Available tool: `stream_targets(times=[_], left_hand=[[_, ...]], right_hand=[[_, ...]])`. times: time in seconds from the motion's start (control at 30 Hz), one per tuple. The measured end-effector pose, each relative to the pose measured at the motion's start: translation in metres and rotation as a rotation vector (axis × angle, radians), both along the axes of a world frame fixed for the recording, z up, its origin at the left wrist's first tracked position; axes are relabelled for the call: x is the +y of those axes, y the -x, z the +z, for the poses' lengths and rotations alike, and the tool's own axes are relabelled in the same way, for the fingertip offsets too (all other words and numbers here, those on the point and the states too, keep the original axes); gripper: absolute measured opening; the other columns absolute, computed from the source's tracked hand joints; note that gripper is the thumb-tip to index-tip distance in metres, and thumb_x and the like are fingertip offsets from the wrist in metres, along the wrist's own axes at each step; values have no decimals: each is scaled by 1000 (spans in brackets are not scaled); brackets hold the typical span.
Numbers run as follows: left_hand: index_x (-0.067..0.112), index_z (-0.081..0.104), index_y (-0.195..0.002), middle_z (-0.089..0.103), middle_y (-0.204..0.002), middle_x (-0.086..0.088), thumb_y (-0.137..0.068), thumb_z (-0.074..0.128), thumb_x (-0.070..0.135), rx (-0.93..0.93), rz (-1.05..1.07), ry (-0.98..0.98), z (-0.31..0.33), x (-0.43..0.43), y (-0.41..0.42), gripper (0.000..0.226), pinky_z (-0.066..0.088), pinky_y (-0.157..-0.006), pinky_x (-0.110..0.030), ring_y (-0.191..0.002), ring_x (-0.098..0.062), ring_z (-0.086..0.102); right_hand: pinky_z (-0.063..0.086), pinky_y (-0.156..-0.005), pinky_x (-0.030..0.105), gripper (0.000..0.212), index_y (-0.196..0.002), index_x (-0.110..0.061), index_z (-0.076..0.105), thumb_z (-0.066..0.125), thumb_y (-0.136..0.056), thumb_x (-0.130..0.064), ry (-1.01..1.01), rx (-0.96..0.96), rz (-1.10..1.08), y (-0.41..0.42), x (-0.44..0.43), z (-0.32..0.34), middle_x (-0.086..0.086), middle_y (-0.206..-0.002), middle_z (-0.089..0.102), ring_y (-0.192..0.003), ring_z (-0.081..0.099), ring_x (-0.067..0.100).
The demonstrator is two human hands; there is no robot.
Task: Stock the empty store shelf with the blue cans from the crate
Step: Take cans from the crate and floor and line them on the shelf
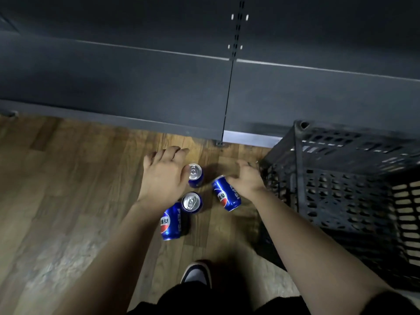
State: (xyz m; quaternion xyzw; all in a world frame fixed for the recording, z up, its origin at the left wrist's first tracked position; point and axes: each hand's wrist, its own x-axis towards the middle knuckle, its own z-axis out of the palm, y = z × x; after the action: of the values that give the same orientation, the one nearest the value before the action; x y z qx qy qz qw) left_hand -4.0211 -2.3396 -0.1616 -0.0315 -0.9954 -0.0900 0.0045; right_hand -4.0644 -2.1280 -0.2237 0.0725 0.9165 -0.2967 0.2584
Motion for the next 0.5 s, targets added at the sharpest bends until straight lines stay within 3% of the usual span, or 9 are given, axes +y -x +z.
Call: stream_targets(times=[0.1, 0.33, 0.5], left_hand=[[18, 56, -124, 59, -122, -5, -87, 38, 36, -11, 1, 10, -23, -5, -8, 45, 35, -91, -49, -107, -30, 56], [15, 59, -117, 60, -118, -5, -85, 60, 22, -25, -5, -3, -57, -5, -28, 32, 34, -86, -44, -101, -31, 57], [16, 58, -118, 60, -117, -4, -87, 49, 28, -24, -23, -15, -63, -1, -35, 34, 31, -88, -41, -100, -29, 56]], right_hand=[[49, -95, 37, 62, -144, -14, 37, 62, -90, -29, -9, -29, -20, -9, -4, -30, 14, -134, 55, -118, 56, 30], [46, -88, 33, 61, -137, -10, 42, 72, -85, -24, -32, -56, -46, -36, -4, -65, 10, -131, 55, -117, 56, 27], [40, -81, 31, 65, -130, -13, 44, 79, -77, -27, -50, -93, -102, -41, 1, -71, 7, -127, 54, -116, 54, 26]])
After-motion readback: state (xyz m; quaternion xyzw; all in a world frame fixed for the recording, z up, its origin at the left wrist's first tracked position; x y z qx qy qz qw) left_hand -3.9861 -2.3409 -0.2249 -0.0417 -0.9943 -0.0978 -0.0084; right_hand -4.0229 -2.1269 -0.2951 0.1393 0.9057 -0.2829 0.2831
